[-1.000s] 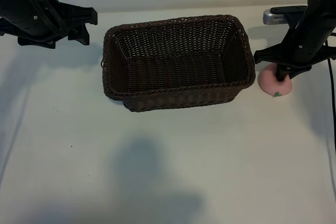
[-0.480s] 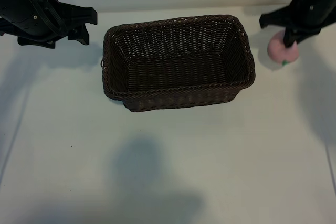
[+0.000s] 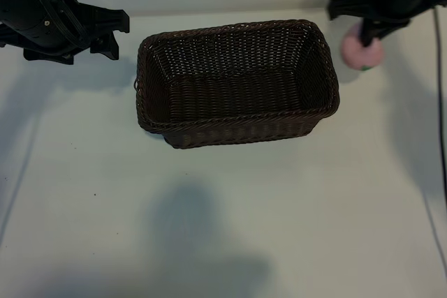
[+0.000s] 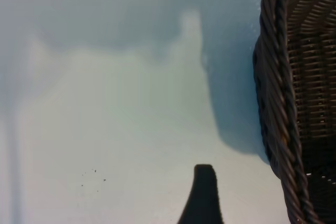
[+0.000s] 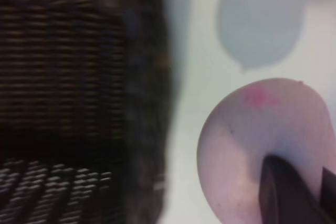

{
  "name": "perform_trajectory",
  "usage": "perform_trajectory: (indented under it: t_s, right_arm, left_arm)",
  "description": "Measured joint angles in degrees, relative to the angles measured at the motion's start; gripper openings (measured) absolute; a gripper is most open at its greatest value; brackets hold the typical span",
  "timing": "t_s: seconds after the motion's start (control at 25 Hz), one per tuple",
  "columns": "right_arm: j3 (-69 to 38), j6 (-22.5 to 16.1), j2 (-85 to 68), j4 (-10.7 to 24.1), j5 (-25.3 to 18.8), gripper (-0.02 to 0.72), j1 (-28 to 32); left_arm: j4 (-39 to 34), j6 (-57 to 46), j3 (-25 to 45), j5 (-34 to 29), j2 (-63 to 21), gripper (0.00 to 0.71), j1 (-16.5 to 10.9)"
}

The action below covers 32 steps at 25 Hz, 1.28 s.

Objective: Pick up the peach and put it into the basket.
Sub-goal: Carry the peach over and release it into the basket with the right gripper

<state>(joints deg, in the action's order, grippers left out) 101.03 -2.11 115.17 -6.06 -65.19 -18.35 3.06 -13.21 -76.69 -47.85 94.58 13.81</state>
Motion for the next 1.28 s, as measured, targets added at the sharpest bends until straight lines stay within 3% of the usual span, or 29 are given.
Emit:
perform_trajectory:
  t_s: [0.24, 0.4, 0.72, 0.96, 1.08, 1.28]
  right_arm:
    - [1.2, -0.14, 0.0, -1.63, -0.17, 0.039, -8.2]
    - [1.2, -0.14, 0.0, -1.78, 1.94, 0.039, -12.04]
    - [1.42, -0.09, 4.83, -2.47, 7.63, 0.039, -14.22]
    - [1.42, -0.09, 11.04, -2.8, 7.9, 0.051, -14.28]
    - [1.61, -0.09, 10.68, -2.8, 7.75, 0.114, -14.28]
    - [5.6, -0.09, 10.47, -2.73, 3.32, 0.367, -14.28]
  left_arm:
    - [0.0, 0.0, 0.0, 0.0, 0.0, 0.58, 0.0]
    - [0.0, 0.0, 0.0, 0.0, 0.0, 0.58, 0.0]
    - [0.0, 0.0, 0.0, 0.0, 0.0, 0.58, 0.0]
    - [0.0, 0.0, 0.0, 0.0, 0.0, 0.58, 0.0]
    - [0.0, 0.0, 0.0, 0.0, 0.0, 0.58, 0.0]
    - [0.0, 0.0, 0.0, 0.0, 0.0, 0.58, 0.0]
